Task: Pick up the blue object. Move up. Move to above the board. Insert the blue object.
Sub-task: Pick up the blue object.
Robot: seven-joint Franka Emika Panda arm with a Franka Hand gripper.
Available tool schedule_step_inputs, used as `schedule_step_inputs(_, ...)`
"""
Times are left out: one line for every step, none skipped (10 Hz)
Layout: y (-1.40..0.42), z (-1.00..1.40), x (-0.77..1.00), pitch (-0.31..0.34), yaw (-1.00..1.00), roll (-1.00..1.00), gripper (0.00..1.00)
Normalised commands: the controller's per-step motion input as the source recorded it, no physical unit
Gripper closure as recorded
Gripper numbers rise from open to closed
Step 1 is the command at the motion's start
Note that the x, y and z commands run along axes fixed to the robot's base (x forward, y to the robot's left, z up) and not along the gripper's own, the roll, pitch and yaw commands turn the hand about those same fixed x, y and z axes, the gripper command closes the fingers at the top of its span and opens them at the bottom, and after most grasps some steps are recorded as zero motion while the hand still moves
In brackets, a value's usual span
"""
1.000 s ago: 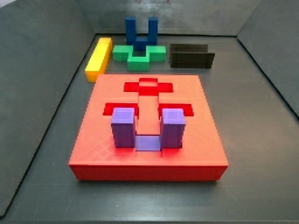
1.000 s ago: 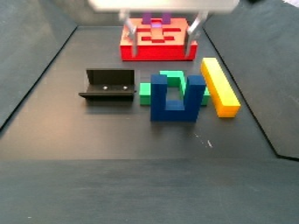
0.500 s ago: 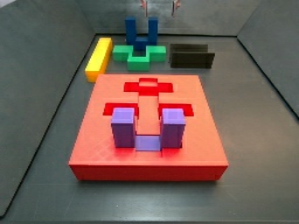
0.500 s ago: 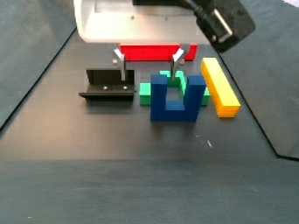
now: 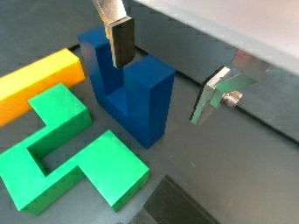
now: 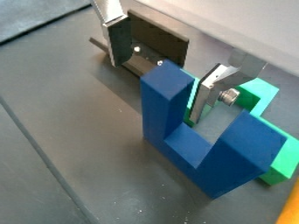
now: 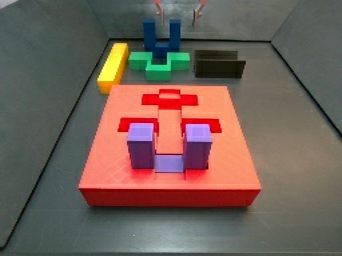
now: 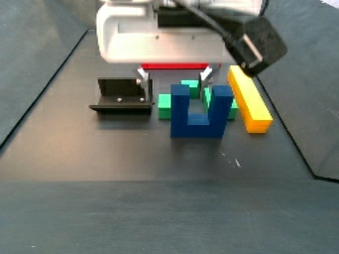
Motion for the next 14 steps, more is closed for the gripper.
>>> schedule_step_inputs(0.00, -0.24, -0.02, 0.000, 0.00, 0.10, 0.00)
schedule_step_inputs(0.00, -0.19, -0.04, 0.000, 0.00, 0.13, 0.00)
schedule_step_inputs(0.00, -0.03, 0.00, 0.000, 0.00, 0.07, 0.00)
schedule_step_inputs(0.00, 0.00, 0.00, 0.000, 0.00, 0.01, 0.00)
schedule_step_inputs(0.00, 0.00, 0.00, 0.000, 0.00, 0.01, 0.00)
schedule_step_inputs(0.00, 0.00, 0.00, 0.000, 0.00, 0.00, 1.00)
schedule_step_inputs(0.00, 0.00, 0.00, 0.000, 0.00, 0.00, 1.00)
schedule_step_inputs(0.00, 0.00, 0.00, 0.000, 0.00, 0.00, 1.00)
schedule_step_inputs(0.00, 0.00, 0.00, 0.000, 0.00, 0.00, 1.00)
schedule_step_inputs(0.00, 0.00, 0.00, 0.000, 0.00, 0.00, 1.00)
schedule_step_inputs(0.00, 0.00, 0.00, 0.000, 0.00, 0.00, 1.00)
schedule_step_inputs(0.00, 0.00, 0.00, 0.000, 0.00, 0.00, 1.00)
schedule_step_inputs(0.00, 0.00, 0.00, 0.000, 0.00, 0.00, 1.00)
schedule_step_inputs(0.00, 0.00, 0.00, 0.000, 0.00, 0.00, 1.00)
